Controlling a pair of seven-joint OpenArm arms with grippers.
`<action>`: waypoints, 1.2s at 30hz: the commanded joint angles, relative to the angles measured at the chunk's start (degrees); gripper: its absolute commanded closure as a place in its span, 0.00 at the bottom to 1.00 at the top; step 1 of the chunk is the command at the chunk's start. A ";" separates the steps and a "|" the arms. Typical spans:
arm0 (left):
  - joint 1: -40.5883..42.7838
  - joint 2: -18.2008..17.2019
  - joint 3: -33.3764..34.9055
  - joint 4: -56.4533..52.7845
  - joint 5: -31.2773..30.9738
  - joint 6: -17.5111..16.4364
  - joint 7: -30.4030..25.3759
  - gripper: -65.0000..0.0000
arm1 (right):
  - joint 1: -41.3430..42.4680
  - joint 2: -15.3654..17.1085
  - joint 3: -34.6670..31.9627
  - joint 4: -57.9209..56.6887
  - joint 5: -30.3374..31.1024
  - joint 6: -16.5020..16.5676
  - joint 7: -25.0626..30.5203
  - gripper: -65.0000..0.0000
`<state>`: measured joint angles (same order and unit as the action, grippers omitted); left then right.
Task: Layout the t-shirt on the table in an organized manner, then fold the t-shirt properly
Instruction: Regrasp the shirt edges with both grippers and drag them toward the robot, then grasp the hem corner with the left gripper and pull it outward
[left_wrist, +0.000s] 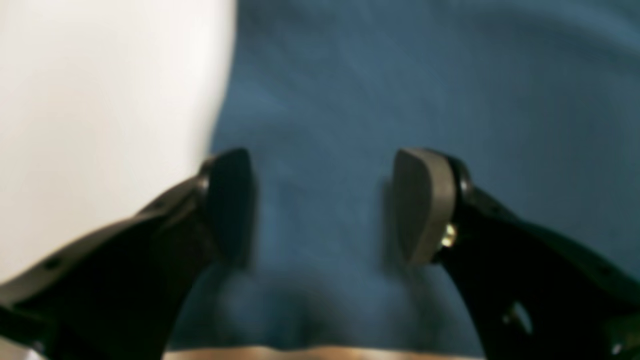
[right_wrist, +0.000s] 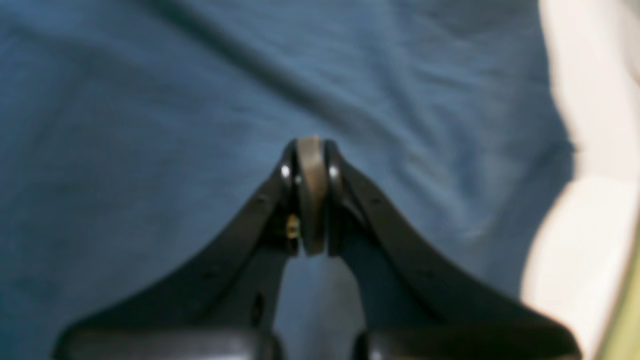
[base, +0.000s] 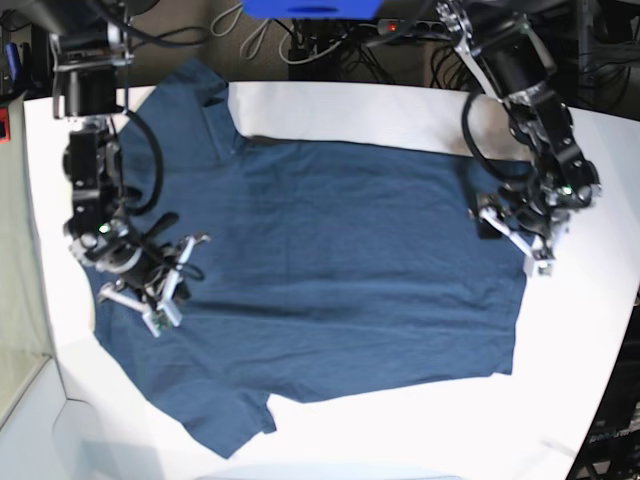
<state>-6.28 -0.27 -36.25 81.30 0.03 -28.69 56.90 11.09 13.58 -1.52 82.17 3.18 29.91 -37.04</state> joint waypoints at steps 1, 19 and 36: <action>-0.35 -0.74 -0.28 0.51 -0.08 0.25 -0.42 0.33 | 0.47 -0.09 -0.11 1.30 0.12 -0.24 0.77 0.99; 9.49 0.76 -0.01 19.85 -0.08 0.16 11.27 0.33 | -5.07 -0.70 -4.24 4.20 0.20 -0.24 0.86 1.00; -31.91 -5.05 0.25 -24.64 0.45 1.04 -8.77 0.34 | -17.91 -1.94 -4.42 19.67 0.20 -0.24 -4.85 1.00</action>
<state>-35.83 -4.86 -36.21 55.29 1.58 -27.40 48.84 -7.38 11.42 -6.15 100.75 3.20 29.91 -43.03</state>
